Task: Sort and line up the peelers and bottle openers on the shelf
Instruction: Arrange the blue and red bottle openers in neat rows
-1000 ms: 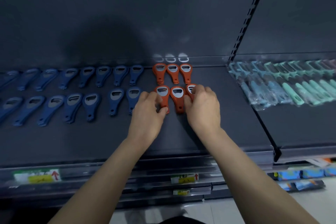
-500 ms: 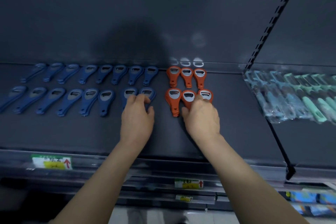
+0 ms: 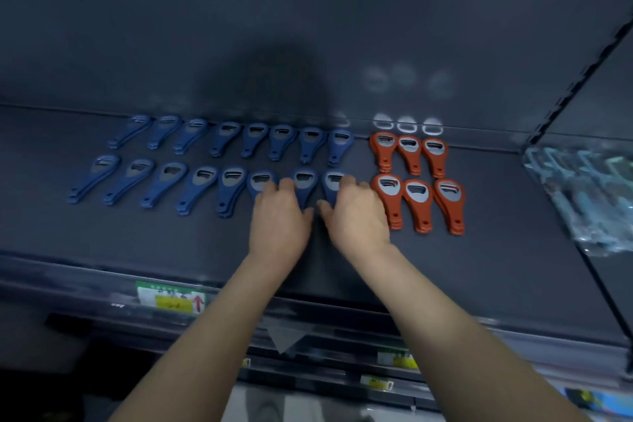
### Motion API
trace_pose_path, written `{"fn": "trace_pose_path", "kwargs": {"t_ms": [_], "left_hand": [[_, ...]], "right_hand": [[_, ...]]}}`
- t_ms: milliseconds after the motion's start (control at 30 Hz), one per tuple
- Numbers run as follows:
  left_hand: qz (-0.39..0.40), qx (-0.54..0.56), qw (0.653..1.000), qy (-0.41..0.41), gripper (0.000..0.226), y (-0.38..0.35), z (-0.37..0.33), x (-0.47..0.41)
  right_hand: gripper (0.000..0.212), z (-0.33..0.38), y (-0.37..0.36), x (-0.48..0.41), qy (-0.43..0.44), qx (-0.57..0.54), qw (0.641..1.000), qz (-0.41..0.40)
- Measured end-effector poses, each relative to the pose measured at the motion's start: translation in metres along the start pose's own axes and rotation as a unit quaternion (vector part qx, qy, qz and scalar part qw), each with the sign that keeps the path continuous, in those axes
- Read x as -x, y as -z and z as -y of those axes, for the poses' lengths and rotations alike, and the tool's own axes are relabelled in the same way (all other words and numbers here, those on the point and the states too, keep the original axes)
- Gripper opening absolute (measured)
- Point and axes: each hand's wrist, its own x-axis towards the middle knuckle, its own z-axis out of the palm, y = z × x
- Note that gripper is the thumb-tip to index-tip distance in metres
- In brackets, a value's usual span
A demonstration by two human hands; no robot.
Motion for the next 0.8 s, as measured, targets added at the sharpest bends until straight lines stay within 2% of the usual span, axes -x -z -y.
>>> {"fn": "trace_pose_path", "kwargs": {"t_ms": [133, 333, 633, 733, 800], "left_hand": [[0.011, 0.003, 1.0, -0.006, 0.027, 0.0, 0.002, -0.004], [0.043, -0.014, 0.996, -0.081, 0.037, 0.005, 0.009, -0.004], [0.084, 0.001, 0.983, -0.163, 0.025, 0.014, 0.021, -0.011], [0.09, 0.0, 0.977, -0.191, 0.027, 0.021, 0.027, -0.01], [0.061, 0.018, 0.977, -0.205, 0.025, 0.03, 0.036, -0.008]], "right_hand": [[0.032, 0.011, -0.013, 0.0, -0.066, 0.035, 0.997, -0.031], [0.02, 0.019, -0.021, 0.005, -0.113, 0.04, 0.99, -0.067], [0.022, 0.034, -0.03, 0.014, -0.19, 0.032, 0.976, -0.098], [0.031, 0.038, -0.031, 0.018, -0.193, 0.051, 0.974, -0.111], [0.028, 0.042, -0.03, 0.019, -0.158, 0.068, 0.976, -0.136]]}}
